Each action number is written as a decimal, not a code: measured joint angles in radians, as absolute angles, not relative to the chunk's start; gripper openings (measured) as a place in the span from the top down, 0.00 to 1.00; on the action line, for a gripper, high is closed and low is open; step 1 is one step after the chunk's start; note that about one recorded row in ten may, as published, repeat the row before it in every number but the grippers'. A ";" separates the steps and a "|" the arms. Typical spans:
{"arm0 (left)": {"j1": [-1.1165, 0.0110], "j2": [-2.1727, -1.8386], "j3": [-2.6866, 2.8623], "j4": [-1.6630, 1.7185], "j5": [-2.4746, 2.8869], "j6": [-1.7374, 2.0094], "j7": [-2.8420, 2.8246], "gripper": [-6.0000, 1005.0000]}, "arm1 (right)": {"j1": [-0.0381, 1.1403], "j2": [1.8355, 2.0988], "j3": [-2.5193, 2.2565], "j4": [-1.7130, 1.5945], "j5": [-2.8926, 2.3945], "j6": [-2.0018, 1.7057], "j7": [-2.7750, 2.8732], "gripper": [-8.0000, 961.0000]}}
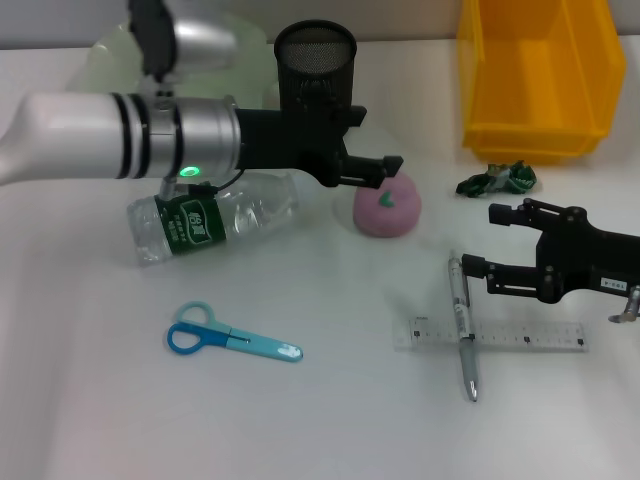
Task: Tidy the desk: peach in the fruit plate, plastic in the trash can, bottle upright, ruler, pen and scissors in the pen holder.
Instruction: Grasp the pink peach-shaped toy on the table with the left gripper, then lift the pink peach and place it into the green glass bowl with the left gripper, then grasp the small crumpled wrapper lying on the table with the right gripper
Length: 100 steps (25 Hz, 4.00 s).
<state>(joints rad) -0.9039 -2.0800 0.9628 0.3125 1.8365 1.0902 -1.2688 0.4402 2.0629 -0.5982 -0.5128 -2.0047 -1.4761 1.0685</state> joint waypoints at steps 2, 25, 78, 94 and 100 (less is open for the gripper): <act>-0.920 -2.080 1.004 0.310 1.836 1.049 -1.290 0.14 | 0.437 2.061 -0.597 -0.509 -2.004 -1.471 1.069 0.16; -0.876 -2.080 1.763 0.448 1.511 0.742 -1.385 0.17 | 0.431 2.058 -0.600 -0.503 -2.011 -1.466 1.062 0.17; -0.640 -2.078 1.331 0.310 0.531 0.687 -0.787 0.89 | 0.431 2.063 -0.607 -0.504 -2.007 -1.481 1.058 0.20; -0.628 -2.079 1.338 0.319 0.528 0.734 -0.798 0.38 | 0.433 2.060 -0.592 -0.508 -1.978 -1.499 1.058 0.20; -0.565 -2.045 1.423 0.324 0.570 1.019 -0.968 0.16 | 0.442 2.014 -0.587 -0.539 -1.900 -1.597 1.138 0.21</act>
<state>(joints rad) -0.5646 -2.0450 1.4234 0.3243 0.5702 1.0188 -0.9676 0.4420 2.0136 -0.5865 -0.5387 -1.9002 -1.5968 1.1379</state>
